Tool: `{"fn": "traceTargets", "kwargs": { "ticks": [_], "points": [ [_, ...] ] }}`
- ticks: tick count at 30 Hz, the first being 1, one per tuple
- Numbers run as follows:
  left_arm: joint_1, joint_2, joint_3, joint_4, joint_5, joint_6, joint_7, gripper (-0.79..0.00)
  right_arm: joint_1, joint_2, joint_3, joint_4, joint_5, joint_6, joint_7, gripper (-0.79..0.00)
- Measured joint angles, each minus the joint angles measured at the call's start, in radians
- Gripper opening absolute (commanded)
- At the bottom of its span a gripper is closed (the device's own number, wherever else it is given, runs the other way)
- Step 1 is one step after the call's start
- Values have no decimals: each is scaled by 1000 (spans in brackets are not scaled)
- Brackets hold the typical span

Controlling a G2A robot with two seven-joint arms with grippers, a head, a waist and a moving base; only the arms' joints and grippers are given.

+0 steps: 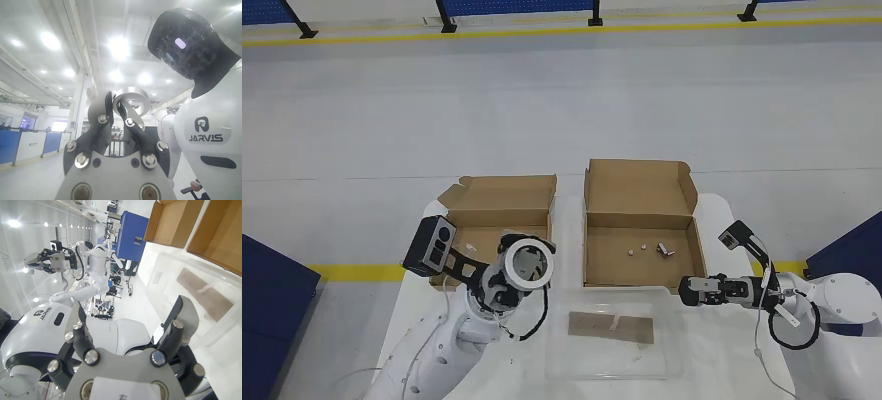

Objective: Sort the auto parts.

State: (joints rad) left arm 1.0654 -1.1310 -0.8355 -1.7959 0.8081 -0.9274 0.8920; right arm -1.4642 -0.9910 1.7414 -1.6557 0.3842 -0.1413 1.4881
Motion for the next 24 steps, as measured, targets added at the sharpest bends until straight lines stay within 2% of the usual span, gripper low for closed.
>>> {"fn": "traceTargets", "kwargs": {
  "ticks": [7, 16, 24],
  "points": [
    [52, -9, -48, -81, -61, 20, 6, -785, 0, 0, 0, 0, 0, 0, 0, 0],
    [126, -20, -112, -126, -50, 32, 9, -785, 0, 0, 0, 0, 0, 0, 0, 0],
    [159, -26, -153, -141, 32, 79, -100, -785, 0, 0, 0, 0, 0, 0, 0, 0]
  ]
}}
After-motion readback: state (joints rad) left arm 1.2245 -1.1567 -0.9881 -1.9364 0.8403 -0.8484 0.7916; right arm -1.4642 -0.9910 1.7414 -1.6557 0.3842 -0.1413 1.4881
